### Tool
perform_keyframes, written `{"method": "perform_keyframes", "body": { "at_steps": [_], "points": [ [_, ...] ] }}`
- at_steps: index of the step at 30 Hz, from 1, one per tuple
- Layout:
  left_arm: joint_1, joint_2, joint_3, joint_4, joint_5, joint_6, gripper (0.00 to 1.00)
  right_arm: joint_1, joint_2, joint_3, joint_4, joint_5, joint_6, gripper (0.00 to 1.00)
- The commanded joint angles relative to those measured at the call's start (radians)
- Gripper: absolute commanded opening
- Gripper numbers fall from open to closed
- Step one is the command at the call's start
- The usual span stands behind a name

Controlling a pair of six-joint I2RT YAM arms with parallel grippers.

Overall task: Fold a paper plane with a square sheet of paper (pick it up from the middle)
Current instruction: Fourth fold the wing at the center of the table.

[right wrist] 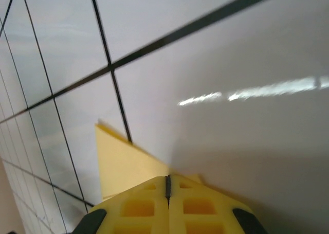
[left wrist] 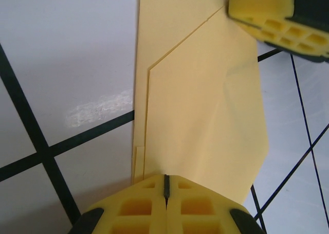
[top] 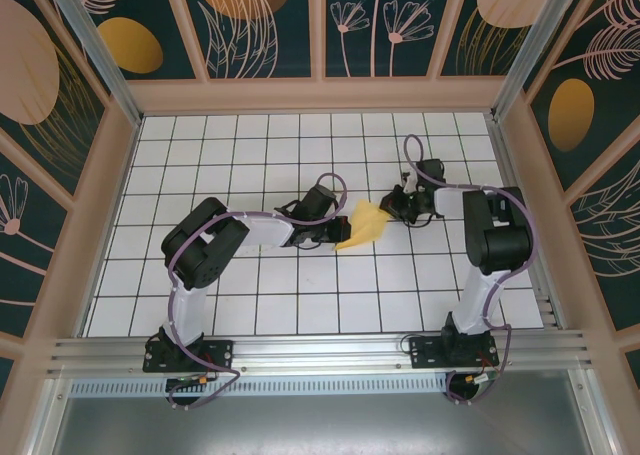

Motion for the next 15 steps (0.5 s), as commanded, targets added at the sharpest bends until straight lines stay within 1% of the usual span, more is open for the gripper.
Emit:
{"method": "perform_keyframes", "body": {
  "at_steps": [1, 5, 10, 15],
  "points": [
    [0.008, 0.046, -0.043, -0.183, -0.07, 0.024, 0.0, -0.038, 0.013, 0.041, 0.029, 0.091, -0.022, 0.0],
    [0.009, 0.046, -0.039, -0.183, -0.072, 0.022, 0.0, -0.035, -0.053, 0.038, 0.05, 0.034, -0.019, 0.0],
    [0.008, 0.047, -0.032, -0.18, -0.075, 0.02, 0.0, 0.012, -0.161, -0.046, 0.077, -0.035, -0.001, 0.0],
    [0.007, 0.044, -0.032, -0.177, -0.081, 0.015, 0.0, 0.098, -0.147, -0.083, 0.05, -0.067, 0.012, 0.0]
  ]
}}
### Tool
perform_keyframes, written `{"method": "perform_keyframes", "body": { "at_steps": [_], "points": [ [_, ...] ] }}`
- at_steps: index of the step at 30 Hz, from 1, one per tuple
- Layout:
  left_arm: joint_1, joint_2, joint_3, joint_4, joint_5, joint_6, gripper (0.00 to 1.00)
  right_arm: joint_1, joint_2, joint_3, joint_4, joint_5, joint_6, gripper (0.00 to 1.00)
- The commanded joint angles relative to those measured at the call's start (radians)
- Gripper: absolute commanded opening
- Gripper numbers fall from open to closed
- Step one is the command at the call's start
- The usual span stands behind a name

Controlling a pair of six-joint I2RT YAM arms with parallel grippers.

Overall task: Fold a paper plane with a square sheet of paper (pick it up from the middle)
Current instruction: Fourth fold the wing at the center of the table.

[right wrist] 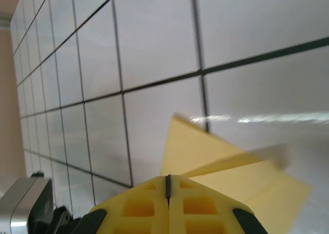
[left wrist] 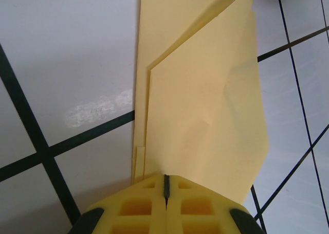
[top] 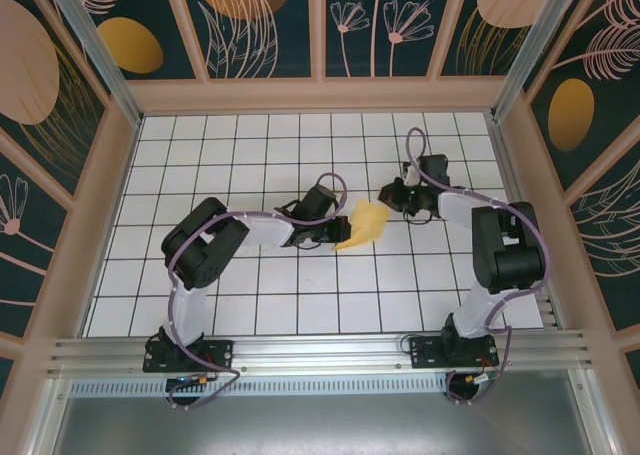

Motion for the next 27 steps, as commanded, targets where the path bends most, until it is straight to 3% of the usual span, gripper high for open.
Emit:
{"method": "perform_keyframes", "body": {
  "at_steps": [1, 11, 19, 24, 27],
  "points": [
    [0.008, 0.041, -0.033, -0.177, -0.082, 0.016, 0.0, 0.051, 0.012, -0.038, 0.005, -0.05, 0.019, 0.0],
    [0.008, 0.025, -0.027, -0.165, -0.08, 0.004, 0.0, 0.087, 0.088, -0.078, 0.01, -0.109, 0.008, 0.0],
    [0.008, -0.045, 0.018, -0.154, -0.05, 0.009, 0.0, 0.087, 0.132, -0.075, -0.061, -0.019, -0.024, 0.0],
    [0.008, -0.148, 0.013, -0.093, -0.001, -0.05, 0.11, 0.089, 0.151, -0.075, -0.077, -0.01, -0.032, 0.0],
    [0.009, -0.193, 0.02, -0.125, -0.026, -0.054, 0.12, 0.084, 0.169, -0.071, -0.091, 0.003, -0.031, 0.0]
  ]
}}
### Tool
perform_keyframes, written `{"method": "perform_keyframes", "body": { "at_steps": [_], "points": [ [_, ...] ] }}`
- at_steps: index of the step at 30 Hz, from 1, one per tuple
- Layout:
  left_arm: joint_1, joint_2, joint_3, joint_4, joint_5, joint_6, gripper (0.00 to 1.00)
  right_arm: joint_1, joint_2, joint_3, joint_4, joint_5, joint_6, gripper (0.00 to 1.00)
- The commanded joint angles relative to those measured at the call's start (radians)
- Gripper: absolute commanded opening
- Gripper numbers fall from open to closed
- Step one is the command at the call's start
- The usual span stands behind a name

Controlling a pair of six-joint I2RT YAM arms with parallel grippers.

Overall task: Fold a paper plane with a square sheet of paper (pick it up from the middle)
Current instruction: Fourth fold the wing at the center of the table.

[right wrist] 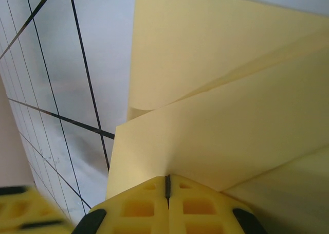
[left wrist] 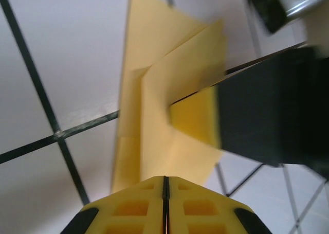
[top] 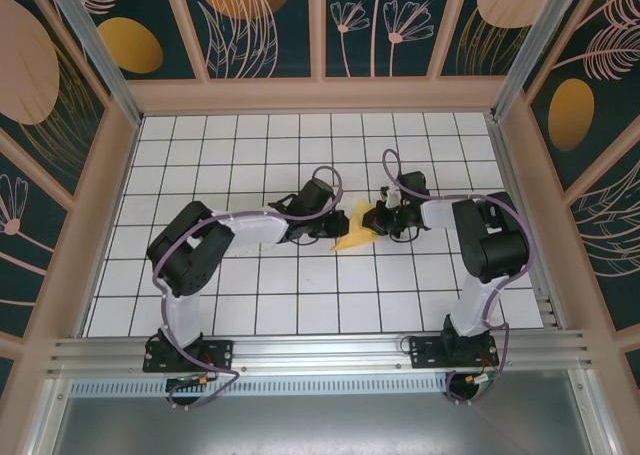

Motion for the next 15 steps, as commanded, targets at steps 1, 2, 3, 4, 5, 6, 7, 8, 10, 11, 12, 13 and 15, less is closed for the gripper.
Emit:
{"method": "perform_keyframes", "body": {
  "at_steps": [1, 2, 3, 4, 5, 6, 7, 8, 10, 11, 12, 13, 15],
  "points": [
    [0.007, -0.076, 0.01, -0.034, -0.018, -0.025, 0.13, 0.002, 0.072, 0.011, -0.102, 0.08, -0.031, 0.0],
    [0.006, -0.078, 0.009, -0.033, -0.02, -0.029, 0.14, 0.007, 0.074, 0.021, -0.115, 0.09, -0.037, 0.0],
    [0.005, -0.075, 0.0, -0.012, -0.009, -0.034, 0.14, 0.009, 0.072, 0.029, -0.128, 0.114, -0.042, 0.0],
    [0.004, -0.063, -0.008, 0.014, 0.007, -0.046, 0.14, 0.009, 0.067, 0.029, -0.131, 0.12, -0.045, 0.0],
    [0.005, -0.049, -0.006, 0.018, 0.01, -0.054, 0.14, 0.007, 0.061, 0.023, -0.127, 0.123, -0.045, 0.0],
    [0.001, -0.032, 0.0, 0.022, 0.019, -0.057, 0.14, 0.007, 0.057, 0.018, -0.126, 0.128, -0.044, 0.0],
    [-0.004, -0.019, 0.004, 0.023, 0.02, -0.056, 0.14, 0.007, 0.056, 0.019, -0.129, 0.13, -0.048, 0.0],
    [-0.005, -0.009, 0.008, 0.024, 0.02, -0.055, 0.14, 0.007, 0.056, 0.02, -0.132, 0.13, -0.051, 0.0],
    [-0.009, 0.011, 0.017, 0.021, 0.023, -0.054, 0.12, 0.007, 0.059, 0.028, -0.13, 0.126, -0.049, 0.0],
    [-0.009, 0.018, 0.022, 0.016, 0.022, -0.054, 0.11, 0.008, 0.061, 0.033, -0.133, 0.121, -0.049, 0.0],
    [-0.01, 0.028, 0.025, 0.011, 0.027, -0.053, 0.1, 0.007, 0.063, 0.037, -0.134, 0.116, -0.047, 0.0],
    [-0.011, 0.037, 0.027, 0.01, 0.034, -0.054, 0.09, 0.007, 0.064, 0.038, -0.136, 0.116, -0.044, 0.0],
    [-0.017, 0.053, 0.027, 0.008, 0.044, -0.058, 0.08, 0.007, 0.067, 0.039, -0.137, 0.114, -0.044, 0.0]
  ]
}}
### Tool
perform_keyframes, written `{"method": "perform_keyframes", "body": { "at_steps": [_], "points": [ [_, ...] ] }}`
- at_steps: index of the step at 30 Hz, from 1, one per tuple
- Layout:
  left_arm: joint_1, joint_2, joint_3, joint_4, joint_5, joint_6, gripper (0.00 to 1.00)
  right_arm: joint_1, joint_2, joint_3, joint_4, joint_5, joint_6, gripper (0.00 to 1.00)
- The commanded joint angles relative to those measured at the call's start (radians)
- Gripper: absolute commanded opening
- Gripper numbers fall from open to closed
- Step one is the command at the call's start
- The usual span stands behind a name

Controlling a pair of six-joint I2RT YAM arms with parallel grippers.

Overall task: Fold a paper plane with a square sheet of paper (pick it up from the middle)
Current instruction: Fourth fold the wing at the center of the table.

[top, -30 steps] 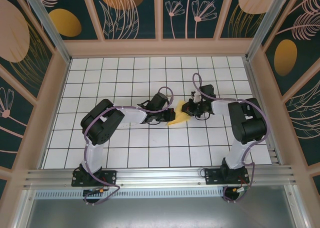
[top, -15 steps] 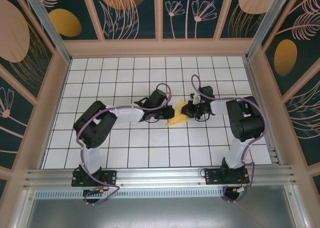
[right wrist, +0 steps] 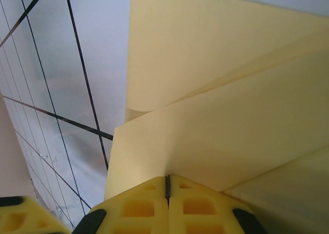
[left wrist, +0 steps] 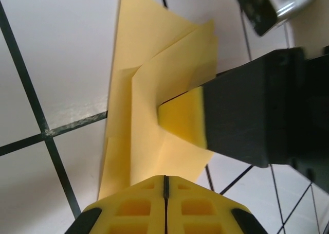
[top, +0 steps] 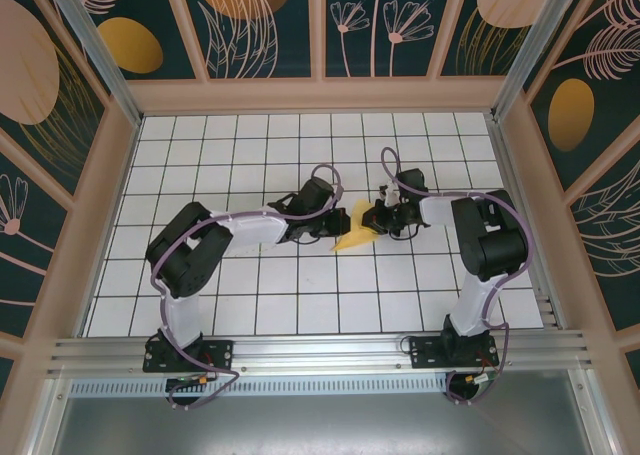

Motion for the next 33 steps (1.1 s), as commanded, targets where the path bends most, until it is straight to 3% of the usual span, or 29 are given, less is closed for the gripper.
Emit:
{"method": "perform_keyframes", "body": {
  "at_steps": [1, 21, 33],
  "points": [
    [-0.014, 0.03, 0.027, -0.012, 0.035, -0.011, 0.08, 0.005, 0.051, -0.004, -0.07, 0.108, -0.019, 0.0],
    [-0.035, 0.061, 0.041, -0.071, 0.056, -0.008, 0.06, 0.009, 0.065, 0.001, -0.094, 0.119, -0.019, 0.0],
    [-0.038, 0.084, 0.065, -0.17, -0.008, 0.028, 0.06, 0.011, 0.078, 0.006, -0.105, 0.133, -0.02, 0.0]
  ]
}}
